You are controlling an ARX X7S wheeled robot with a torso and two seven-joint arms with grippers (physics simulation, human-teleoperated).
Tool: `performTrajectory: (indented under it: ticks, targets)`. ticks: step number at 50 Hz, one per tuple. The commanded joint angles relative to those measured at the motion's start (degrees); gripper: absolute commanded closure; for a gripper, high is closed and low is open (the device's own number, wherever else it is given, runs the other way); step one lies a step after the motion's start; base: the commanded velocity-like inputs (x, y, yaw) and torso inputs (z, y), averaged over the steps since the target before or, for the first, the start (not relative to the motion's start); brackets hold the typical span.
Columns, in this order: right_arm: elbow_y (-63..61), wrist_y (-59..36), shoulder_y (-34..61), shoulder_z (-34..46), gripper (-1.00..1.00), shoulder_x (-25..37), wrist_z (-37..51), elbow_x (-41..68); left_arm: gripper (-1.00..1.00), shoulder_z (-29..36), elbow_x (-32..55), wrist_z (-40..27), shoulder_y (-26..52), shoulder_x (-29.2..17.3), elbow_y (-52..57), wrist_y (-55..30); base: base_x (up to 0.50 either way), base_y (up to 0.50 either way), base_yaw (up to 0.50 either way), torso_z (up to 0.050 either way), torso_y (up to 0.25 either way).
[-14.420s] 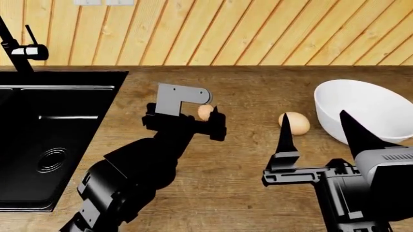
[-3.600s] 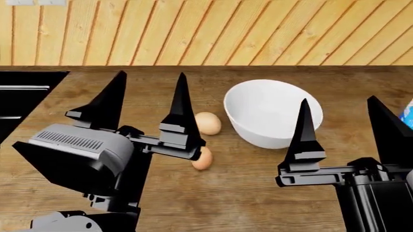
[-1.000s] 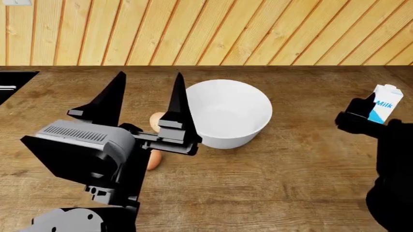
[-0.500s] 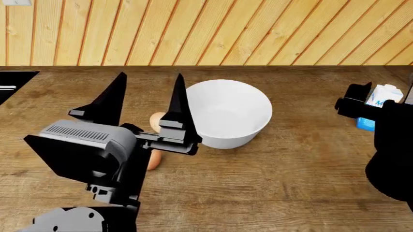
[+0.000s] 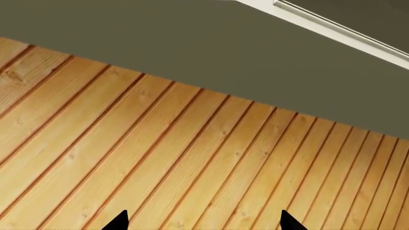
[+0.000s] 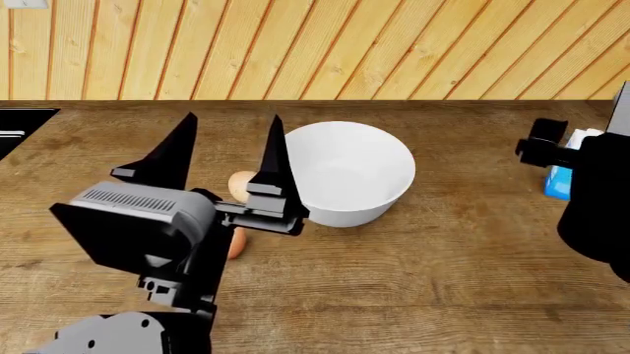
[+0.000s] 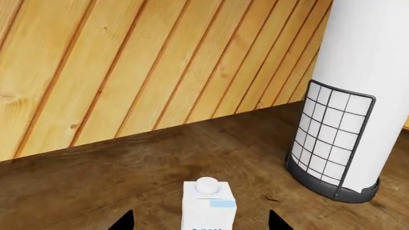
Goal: Place the eggs and milk next to the bowl.
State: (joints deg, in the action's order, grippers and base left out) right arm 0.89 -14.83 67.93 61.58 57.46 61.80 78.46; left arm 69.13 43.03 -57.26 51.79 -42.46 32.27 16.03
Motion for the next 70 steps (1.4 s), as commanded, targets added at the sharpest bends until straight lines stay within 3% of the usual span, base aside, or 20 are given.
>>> performTrajectory:
  ticks: [1, 67, 68, 70]
  targets:
    - [8.94, -2.29, 2.49, 0.57, -1.0, -3.93, -3.98, -0.74, -1.0, -0.08, 0.26, 0.63, -0.24, 0.31, -1.15, 0.08, 0.0, 0.0, 0.0, 0.0, 0.0]
    - [43.31, -0.48, 4.07, 3.49, -1.0, -18.61, -20.46, -6.46, -1.0, -0.44, -0.2, 2.33, -1.02, 1.55, -4.19, -0.74, 0.0, 0.0, 0.0, 0.0, 0.0]
    - [43.31, -0.48, 4.1, 3.54, 1.0, -18.63, -20.29, -6.57, -1.0, -0.44, -0.2, 2.36, -1.03, 1.55, -4.19, -0.75, 0.0, 0.0, 0.0, 0.0, 0.0]
    - [42.62, -0.64, 4.03, 3.62, 1.0, -18.31, -19.64, -6.69, -1.0, -0.48, -0.18, 2.39, -1.05, 1.56, -4.2, -0.75, 0.0, 0.0, 0.0, 0.0, 0.0]
